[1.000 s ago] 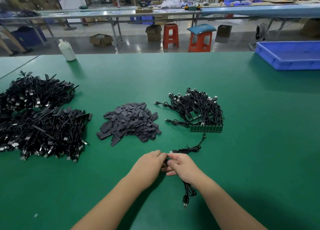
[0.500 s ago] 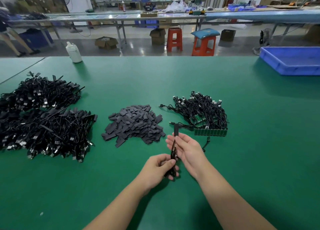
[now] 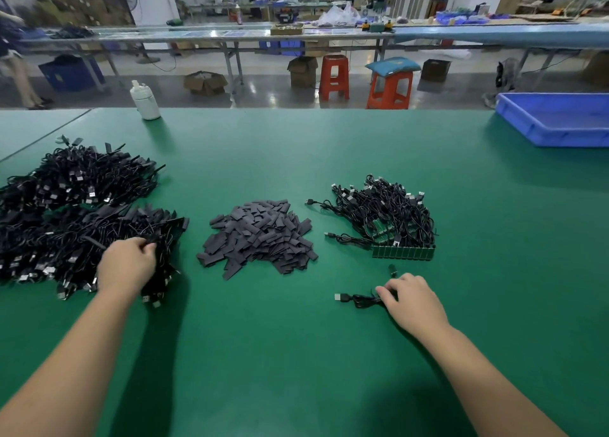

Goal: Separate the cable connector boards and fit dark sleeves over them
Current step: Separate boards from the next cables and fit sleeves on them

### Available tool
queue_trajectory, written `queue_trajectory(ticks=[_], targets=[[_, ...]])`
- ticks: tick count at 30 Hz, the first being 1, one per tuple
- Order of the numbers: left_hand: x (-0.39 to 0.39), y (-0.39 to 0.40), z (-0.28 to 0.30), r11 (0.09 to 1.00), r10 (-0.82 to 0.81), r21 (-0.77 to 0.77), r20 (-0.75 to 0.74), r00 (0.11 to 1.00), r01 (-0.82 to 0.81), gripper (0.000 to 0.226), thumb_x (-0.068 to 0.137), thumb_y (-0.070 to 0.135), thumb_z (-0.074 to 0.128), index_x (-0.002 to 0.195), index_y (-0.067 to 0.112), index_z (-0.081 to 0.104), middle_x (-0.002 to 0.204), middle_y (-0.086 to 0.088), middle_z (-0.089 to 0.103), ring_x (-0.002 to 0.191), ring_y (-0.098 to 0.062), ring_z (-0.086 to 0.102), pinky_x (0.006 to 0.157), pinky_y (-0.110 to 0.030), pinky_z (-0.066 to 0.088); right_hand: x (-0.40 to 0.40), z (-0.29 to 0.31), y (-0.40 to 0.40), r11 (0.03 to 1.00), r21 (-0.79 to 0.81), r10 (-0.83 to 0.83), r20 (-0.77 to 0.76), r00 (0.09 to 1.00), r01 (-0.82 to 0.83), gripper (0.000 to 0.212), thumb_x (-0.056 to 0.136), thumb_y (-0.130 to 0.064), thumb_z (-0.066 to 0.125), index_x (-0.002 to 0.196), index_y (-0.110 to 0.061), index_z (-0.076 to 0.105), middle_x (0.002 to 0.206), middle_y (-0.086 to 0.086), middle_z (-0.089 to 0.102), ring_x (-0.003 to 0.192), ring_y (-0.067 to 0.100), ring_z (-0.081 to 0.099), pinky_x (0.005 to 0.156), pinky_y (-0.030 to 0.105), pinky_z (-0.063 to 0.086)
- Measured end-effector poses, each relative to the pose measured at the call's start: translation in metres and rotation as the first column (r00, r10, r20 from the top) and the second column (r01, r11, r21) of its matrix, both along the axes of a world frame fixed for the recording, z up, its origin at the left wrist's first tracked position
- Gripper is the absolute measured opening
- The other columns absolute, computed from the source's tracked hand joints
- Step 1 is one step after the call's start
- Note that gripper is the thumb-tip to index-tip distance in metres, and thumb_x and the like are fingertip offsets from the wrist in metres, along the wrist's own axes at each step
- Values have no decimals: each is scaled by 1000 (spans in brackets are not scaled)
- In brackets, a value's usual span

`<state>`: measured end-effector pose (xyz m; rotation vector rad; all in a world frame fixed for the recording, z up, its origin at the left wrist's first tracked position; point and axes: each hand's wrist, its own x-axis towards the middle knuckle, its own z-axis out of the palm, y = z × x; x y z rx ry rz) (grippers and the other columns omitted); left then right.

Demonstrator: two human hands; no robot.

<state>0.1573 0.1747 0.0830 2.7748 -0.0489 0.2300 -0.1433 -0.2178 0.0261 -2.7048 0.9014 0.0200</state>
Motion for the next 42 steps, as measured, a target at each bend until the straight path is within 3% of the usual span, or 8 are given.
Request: queue_trajectory(ticks=[3, 6, 11, 14, 18, 24, 34, 42], targets=[[10, 21, -1, 996, 83, 44, 9, 997, -83, 32, 93, 26, 61, 122, 15, 66, 103, -19, 64, 79, -36, 60, 69, -43, 54, -2, 5, 7, 999, -47, -4, 7, 1000, 4, 31, 96, -50, 52, 77, -29, 65, 83, -12, 57, 93, 12, 54, 65, 29, 45], [7, 21, -1, 983, 104, 141, 103, 989, -118, 33, 88, 22, 65, 120, 13, 65, 105, -25, 61, 95, -45, 57, 83, -51, 50, 1, 11, 13, 1000, 3, 6, 13, 1000, -6, 7, 94, -35, 59, 96, -29, 55, 80, -14, 56, 76, 9, 57, 63, 29, 48], [-10, 2, -7, 995, -10, 95, 269, 963, -16, 37, 87, 12, 65, 123, 6, 61, 110, -27, 58, 99, -42, 51, 87, -53, 41, 7, 13, 21, 986, 150, 70, 57, 996, -78, 55, 95, -13, 53, 144, -23, 30, 84, -8, 60, 76, 17, 61, 69, 38, 53], [-21, -18, -11, 987, -160, 84, 336, 928, 140, 33, 87, 7, 63, 120, 5, 63, 102, -20, 61, 84, -36, 53, 76, -48, 47, 10, 14, 24, 977, 193, 88, 43, 995, -95, 54, 97, -12, 44, 148, -27, 32, 84, -4, 65, 74, 21, 64, 68, 41, 54], [-41, -56, -27, 934, -357, 56, 139, 924, 353, 29, 92, 16, 57, 120, 15, 63, 109, -6, 62, 72, -18, 58, 67, -34, 54, 15, 15, 28, 919, 394, -34, 121, 992, -17, 50, 94, -5, 38, 139, -26, 47, 94, -6, 64, 70, 15, 61, 65, 34, 53], [-66, -101, -67, 901, -365, 189, -156, 918, 390, 32, 96, 31, 50, 122, 15, 57, 126, -6, 55, 118, -26, 46, 93, -41, 48, 21, 9, 48, 812, 576, -62, 251, 966, -97, 30, 102, -19, 41, 123, -23, 61, 86, -4, 68, 43, 1, 41, 46, 15, 38], [-66, -104, -77, 965, -207, -194, -164, 964, 175, 32, 91, 24, 67, 121, 12, 63, 113, -9, 60, 100, -30, 59, 88, -41, 50, 20, 3, 52, 541, 830, -197, 282, 939, -135, 19, 100, -7, 53, 117, -14, 59, 96, -2, 77, 75, 9, 66, 71, 22, 54], [-74, -106, -64, 955, -256, -201, -189, 948, 218, 8, 89, 26, 69, 86, 22, 63, 96, -3, 61, 84, -21, 57, 75, -34, 48, 17, -3, 41, 432, 889, -272, 285, 919, -148, 14, 95, -1, 60, 108, -6, 66, 88, 9, 76, 71, 14, 67, 69, 23, 56]])
